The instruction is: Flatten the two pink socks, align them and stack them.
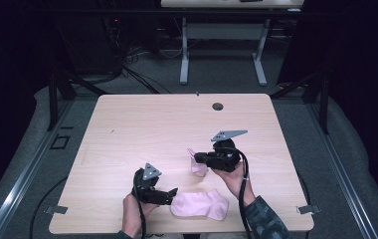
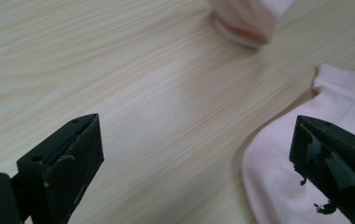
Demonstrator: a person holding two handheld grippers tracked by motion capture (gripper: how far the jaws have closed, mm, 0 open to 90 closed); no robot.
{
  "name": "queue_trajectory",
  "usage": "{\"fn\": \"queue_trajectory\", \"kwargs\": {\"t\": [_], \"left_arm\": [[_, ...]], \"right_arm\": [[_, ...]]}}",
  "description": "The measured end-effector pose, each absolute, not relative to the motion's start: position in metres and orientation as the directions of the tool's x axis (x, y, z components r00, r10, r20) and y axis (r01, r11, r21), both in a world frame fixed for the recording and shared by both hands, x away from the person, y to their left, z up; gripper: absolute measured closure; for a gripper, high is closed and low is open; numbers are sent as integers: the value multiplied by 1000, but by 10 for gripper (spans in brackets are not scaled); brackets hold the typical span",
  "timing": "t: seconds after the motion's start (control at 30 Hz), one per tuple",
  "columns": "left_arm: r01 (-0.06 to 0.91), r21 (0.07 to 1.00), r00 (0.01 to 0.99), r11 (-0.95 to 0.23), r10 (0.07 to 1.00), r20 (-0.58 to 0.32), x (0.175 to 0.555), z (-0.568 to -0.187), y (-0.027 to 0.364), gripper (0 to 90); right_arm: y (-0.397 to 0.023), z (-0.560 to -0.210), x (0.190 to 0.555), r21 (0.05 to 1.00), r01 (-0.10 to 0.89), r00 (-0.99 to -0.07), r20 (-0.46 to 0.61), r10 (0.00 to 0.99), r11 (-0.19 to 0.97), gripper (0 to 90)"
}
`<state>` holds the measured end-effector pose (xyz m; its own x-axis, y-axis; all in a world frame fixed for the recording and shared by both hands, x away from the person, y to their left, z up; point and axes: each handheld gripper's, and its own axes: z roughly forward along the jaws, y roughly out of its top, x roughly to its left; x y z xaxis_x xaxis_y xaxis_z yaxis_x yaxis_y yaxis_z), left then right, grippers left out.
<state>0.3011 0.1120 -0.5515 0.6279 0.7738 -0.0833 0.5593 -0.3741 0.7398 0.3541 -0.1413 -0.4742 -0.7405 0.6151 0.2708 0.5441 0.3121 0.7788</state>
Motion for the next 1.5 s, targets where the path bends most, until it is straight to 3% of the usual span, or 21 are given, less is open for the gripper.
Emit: {"fn": "queue_trajectory", "kwargs": {"t": [0.17,0.37,0.53,0.6,0.67,0.93,1.1,1.33,1.43,1.5], "left_arm": [[521,772,649,-364,756,-82,306,-550,90,92],[460,837,629,-297,775,-71,307,-546,70,253],[449,842,641,-300,765,-69,312,-545,65,575],[445,837,639,-318,768,-48,314,-545,65,766],[435,837,633,-331,774,-23,315,-543,67,872],[382,739,661,-555,723,201,307,-534,60,885],[380,667,696,-641,673,249,306,-545,44,876],[428,647,738,-631,657,152,309,-553,38,494],[462,691,701,-556,707,99,313,-546,53,398],[489,704,664,-516,743,84,319,-542,64,389]], "right_arm": [[-141,-462,345,808,525,-746,285,601,268,850],[-139,-457,340,823,520,-752,314,579,229,849],[-138,-458,339,823,522,-756,324,568,225,849],[-140,-458,339,821,526,-754,328,569,224,848],[-143,-460,340,820,531,-748,336,572,213,848],[-160,-481,346,795,556,-702,293,649,243,848],[-170,-516,356,726,625,-649,282,706,285,847],[-188,-552,365,661,685,-596,266,758,306,822],[-194,-557,367,657,692,-588,273,762,298,731],[-195,-557,367,661,690,-579,260,773,294,662]]}}
